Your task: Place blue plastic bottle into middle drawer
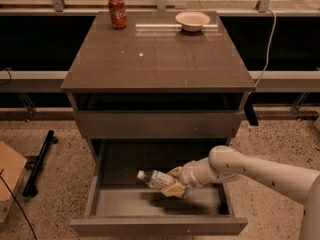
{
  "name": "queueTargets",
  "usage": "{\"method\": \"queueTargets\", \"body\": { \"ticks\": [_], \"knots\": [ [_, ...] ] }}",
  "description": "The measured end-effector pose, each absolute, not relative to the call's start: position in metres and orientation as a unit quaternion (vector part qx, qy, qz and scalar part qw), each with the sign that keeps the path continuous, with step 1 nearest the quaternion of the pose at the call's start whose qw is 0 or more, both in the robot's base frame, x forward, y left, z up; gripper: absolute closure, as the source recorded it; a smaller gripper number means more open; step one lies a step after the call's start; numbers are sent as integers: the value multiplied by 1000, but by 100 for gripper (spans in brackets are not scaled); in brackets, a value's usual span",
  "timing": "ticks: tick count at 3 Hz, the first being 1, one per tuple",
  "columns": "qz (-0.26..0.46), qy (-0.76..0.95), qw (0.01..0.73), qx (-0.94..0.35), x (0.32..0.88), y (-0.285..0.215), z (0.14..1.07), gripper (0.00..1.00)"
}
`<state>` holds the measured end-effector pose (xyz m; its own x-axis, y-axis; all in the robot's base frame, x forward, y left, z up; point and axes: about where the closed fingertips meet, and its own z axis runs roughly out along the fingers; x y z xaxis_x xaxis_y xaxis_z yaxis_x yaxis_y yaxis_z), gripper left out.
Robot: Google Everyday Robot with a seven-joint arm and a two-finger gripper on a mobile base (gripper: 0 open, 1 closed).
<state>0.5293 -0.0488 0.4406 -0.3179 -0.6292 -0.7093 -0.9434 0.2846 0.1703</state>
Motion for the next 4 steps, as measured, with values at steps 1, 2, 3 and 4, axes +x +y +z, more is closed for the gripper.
{"method": "queueTargets", "body": {
  "ticks": [1, 2, 3, 4],
  "knots": [
    [299, 768, 258, -504, 526, -57, 413, 83],
    [300, 777, 248, -494, 525, -62, 391, 61],
    [293, 784, 241, -491, 528, -63, 378, 38],
    [294, 784, 240, -492, 527, -62, 377, 15]
  ]
}}
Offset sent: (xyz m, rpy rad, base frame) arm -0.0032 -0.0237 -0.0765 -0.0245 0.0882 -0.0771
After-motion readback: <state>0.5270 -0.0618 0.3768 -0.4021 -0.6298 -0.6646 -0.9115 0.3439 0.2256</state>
